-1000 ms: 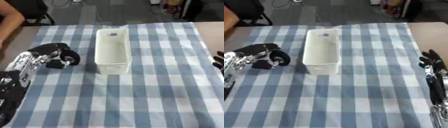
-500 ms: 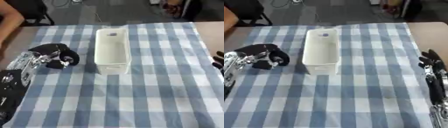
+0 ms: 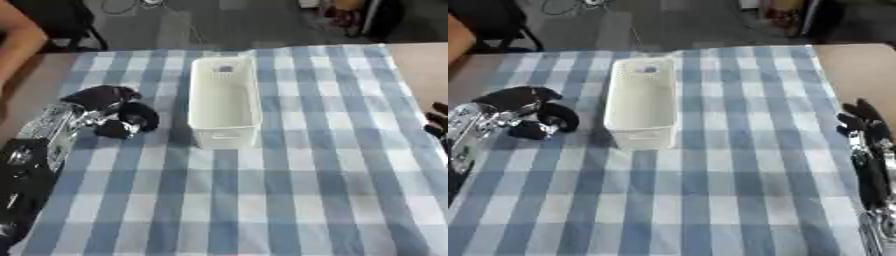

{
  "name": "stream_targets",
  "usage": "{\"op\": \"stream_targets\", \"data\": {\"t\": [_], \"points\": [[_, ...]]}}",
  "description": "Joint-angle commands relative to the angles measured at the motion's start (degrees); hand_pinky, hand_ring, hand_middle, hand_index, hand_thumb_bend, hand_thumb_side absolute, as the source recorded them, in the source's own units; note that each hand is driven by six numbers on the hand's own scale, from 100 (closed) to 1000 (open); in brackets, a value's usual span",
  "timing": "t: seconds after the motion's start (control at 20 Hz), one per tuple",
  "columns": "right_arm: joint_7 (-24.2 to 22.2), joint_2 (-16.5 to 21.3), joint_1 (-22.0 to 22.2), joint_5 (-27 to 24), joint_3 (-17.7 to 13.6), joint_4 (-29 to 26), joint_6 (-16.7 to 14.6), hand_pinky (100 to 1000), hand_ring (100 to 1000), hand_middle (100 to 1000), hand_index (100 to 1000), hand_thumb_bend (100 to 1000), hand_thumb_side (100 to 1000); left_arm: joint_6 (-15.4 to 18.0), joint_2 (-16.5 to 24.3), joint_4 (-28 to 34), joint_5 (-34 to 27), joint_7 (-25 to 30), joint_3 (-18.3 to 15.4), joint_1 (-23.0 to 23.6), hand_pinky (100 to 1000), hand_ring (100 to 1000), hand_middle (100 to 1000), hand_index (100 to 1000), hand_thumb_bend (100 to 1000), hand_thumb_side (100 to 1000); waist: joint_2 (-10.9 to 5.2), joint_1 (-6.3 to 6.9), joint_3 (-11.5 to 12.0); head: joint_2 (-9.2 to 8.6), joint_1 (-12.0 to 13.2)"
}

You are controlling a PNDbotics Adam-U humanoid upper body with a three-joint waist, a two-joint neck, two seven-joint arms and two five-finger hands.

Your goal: Pick up objects on the table and place them in the box.

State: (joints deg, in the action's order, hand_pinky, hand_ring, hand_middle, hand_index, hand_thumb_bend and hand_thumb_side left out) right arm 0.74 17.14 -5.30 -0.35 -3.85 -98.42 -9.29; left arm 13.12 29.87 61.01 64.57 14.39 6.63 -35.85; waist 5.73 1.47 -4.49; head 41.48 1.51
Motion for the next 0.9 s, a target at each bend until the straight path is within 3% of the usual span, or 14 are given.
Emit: {"op": "stream_targets", "data": {"t": [0.05, 0.1, 0.15, 0.2, 0.25, 0.3, 0.35, 0.4, 0.9], "points": [[-0.13, 0.68, -0.54, -0.12, -0.2, -0.7, 0.05, 870, 875, 865, 972, 100, 710, -1.34, 0.93, 1.65, -0.62, -5.57, -0.58, -0.58, 845, 713, 663, 712, 105, 699, -0.58, 0.0, -0.03, -0.7, 0.06], [-0.14, 0.68, -0.53, -0.11, -0.2, -0.7, 0.05, 869, 875, 865, 972, 100, 710, -1.96, 0.92, 1.87, -0.68, -7.52, -0.72, -0.59, 733, 554, 534, 576, 100, 669, -0.59, -0.01, -0.01, -0.73, 0.05], [-0.14, 0.68, -0.53, -0.11, -0.2, -0.7, 0.05, 870, 875, 865, 972, 100, 710, -2.6, 0.9, 2.02, -0.71, -9.46, -0.74, -0.52, 744, 570, 546, 588, 100, 674, -0.59, -0.01, 0.0, -0.75, 0.05], [-0.14, 0.68, -0.54, -0.11, -0.21, -0.7, 0.05, 869, 874, 865, 972, 100, 710, -3.17, 0.84, 2.06, -0.86, -11.06, -0.77, -0.47, 661, 434, 438, 497, 100, 554, -0.59, -0.02, 0.01, -0.77, 0.03], [-0.13, 0.68, -0.54, -0.1, -0.23, -0.71, 0.05, 869, 874, 865, 972, 100, 710, -3.64, 0.8, 2.04, -1.1, -12.25, -0.72, -0.4, 656, 424, 430, 488, 100, 538, -0.59, -0.02, 0.01, -0.78, 0.01], [-0.11, 0.68, -0.55, -0.1, -0.25, -0.71, 0.04, 869, 874, 865, 972, 100, 710, -4.0, 0.77, 2.01, -1.36, -13.09, -0.68, -0.36, 616, 345, 352, 408, 100, 409, -0.6, -0.03, 0.02, -0.8, 0.01], [-0.11, 0.69, -0.55, -0.09, -0.26, -0.71, 0.04, 869, 874, 865, 972, 100, 710, -4.28, 0.77, 1.96, -1.62, -13.62, -0.62, -0.33, 618, 351, 357, 415, 100, 417, -0.6, -0.03, 0.03, -0.82, 0.03], [-0.1, 0.69, -0.54, -0.08, -0.26, -0.71, 0.04, 869, 874, 865, 972, 100, 710, -4.46, 0.79, 1.91, -1.8, -13.88, -0.56, -0.31, 612, 309, 320, 344, 100, 376, -0.6, -0.03, 0.03, -0.84, 0.05], [-0.02, 0.7, -0.53, -0.07, -0.33, -0.73, 0.04, 869, 874, 865, 972, 100, 709, -4.75, 0.89, 2.12, -1.95, -13.28, -0.47, -0.25, 650, 315, 317, 313, 100, 363, -0.61, -0.04, 0.09, -0.9, 0.05]]}}
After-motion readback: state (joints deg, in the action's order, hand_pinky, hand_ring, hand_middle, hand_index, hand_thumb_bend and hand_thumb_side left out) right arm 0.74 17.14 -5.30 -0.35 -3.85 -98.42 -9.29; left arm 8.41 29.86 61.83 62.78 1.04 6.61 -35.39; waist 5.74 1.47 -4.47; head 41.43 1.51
